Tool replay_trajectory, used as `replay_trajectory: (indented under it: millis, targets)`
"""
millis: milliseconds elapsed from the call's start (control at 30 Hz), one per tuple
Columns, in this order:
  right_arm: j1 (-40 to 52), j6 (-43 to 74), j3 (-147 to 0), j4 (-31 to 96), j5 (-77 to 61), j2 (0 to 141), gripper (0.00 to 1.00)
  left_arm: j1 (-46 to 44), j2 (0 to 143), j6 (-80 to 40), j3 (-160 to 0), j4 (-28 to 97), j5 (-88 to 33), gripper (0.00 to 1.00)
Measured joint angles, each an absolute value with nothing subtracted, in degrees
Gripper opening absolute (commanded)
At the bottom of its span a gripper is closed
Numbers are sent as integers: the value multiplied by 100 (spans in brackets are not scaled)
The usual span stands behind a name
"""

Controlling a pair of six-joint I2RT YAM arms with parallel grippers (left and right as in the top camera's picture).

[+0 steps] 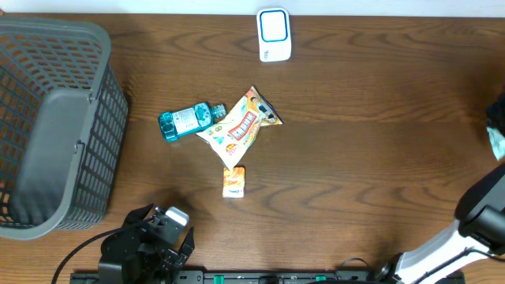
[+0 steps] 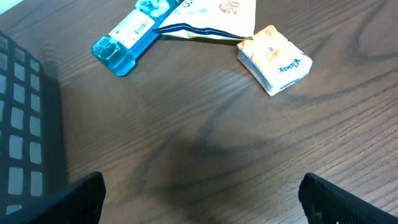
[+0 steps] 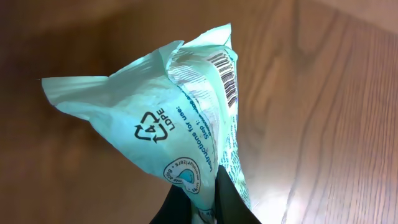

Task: Scan the item barcode
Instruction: 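Carry the green pack right and drop it at the table's right edge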

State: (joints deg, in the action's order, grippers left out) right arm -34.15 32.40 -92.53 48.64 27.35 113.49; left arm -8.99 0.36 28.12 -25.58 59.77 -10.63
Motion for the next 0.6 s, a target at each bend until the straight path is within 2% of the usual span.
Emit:
replay_trajectory:
  millis: [100,267,300,367,400,433,600]
  targets:
    - [-3697,3234,-9233,4803,2571,11649,1,-899,38,2812,-2558,5977,-1063,99]
    - [-4080,2877,-9166,4698,1940,11987,18,-899,36,2812,-2558,5977,-1063,99]
    - [-4119,2801,-9166,4716,1765,11987,30,-899,38,2812,-2558,5977,-1063,99]
    - [-4167,2670,-9227,4803,1470,11985,45,-899,36,2812,-2558,5977,-1063,99]
    - [-4180,2617,-9271,4866,1345,11987,62,-899,38,2812,-2558,5977,-1063,99]
    - [-4182,2587,-9334,4971,1240,11987,68,-899,36,2812,-2558,5979,-1063,99]
    - [-4176,2565,-9835,5498,801,11907,69,-899,36,2812,-2558,5977,-1063,99]
